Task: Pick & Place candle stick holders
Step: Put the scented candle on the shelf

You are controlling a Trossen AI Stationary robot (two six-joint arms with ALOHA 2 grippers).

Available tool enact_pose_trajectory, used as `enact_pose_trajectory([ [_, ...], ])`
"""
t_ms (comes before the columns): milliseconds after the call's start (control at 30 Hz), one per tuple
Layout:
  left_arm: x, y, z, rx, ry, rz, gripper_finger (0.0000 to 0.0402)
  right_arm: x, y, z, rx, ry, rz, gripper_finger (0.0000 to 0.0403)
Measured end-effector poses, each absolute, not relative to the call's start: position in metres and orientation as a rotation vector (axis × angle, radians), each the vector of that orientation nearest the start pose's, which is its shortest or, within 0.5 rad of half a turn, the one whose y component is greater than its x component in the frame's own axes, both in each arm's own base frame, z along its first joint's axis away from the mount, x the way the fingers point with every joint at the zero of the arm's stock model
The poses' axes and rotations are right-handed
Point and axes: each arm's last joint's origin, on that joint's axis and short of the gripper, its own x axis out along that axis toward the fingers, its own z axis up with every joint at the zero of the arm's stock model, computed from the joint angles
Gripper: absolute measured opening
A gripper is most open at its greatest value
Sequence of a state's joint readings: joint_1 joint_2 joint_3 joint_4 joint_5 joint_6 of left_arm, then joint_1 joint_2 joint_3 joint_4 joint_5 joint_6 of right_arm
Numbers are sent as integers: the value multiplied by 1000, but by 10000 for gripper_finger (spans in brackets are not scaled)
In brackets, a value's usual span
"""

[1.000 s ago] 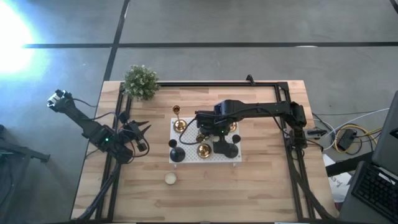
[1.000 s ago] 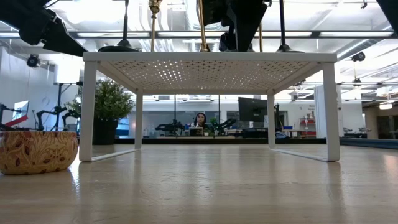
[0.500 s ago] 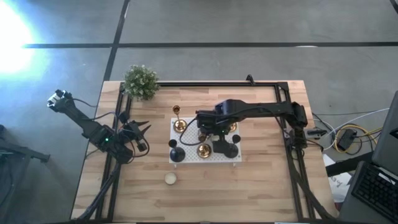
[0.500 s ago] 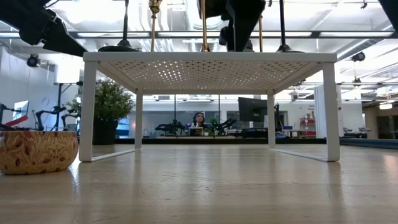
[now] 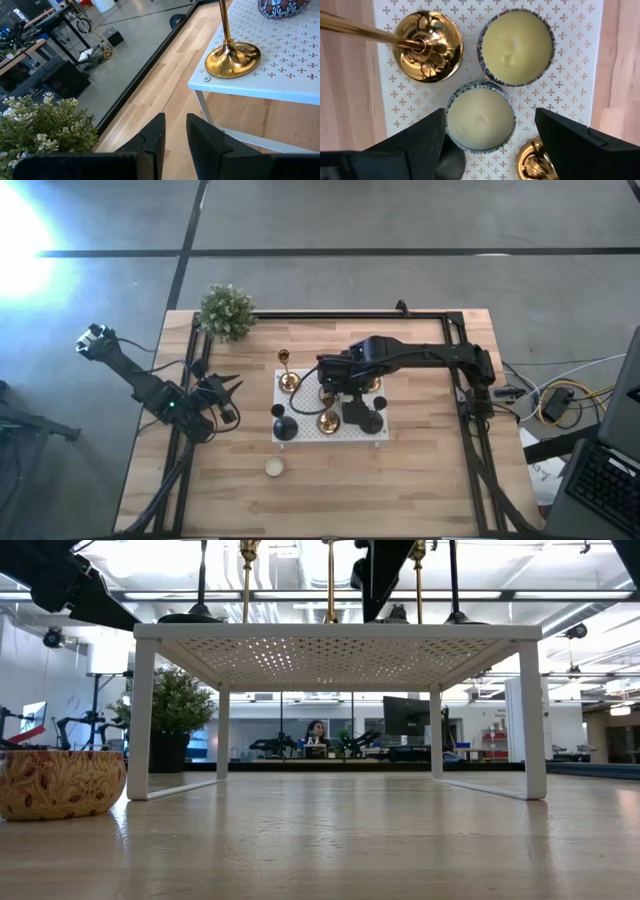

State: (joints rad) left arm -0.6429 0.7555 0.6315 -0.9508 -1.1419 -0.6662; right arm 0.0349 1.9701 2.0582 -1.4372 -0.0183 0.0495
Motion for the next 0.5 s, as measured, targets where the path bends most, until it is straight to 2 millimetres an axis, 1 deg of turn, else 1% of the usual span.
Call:
enact_pose_trajectory([
  [233, 109, -49, 244, 215, 482, 628, 83, 380, 17, 347, -19, 1320, 3, 286],
  [500, 109, -49, 244, 215, 482, 628, 83, 377, 17, 368, -55, 1261, -14, 274],
])
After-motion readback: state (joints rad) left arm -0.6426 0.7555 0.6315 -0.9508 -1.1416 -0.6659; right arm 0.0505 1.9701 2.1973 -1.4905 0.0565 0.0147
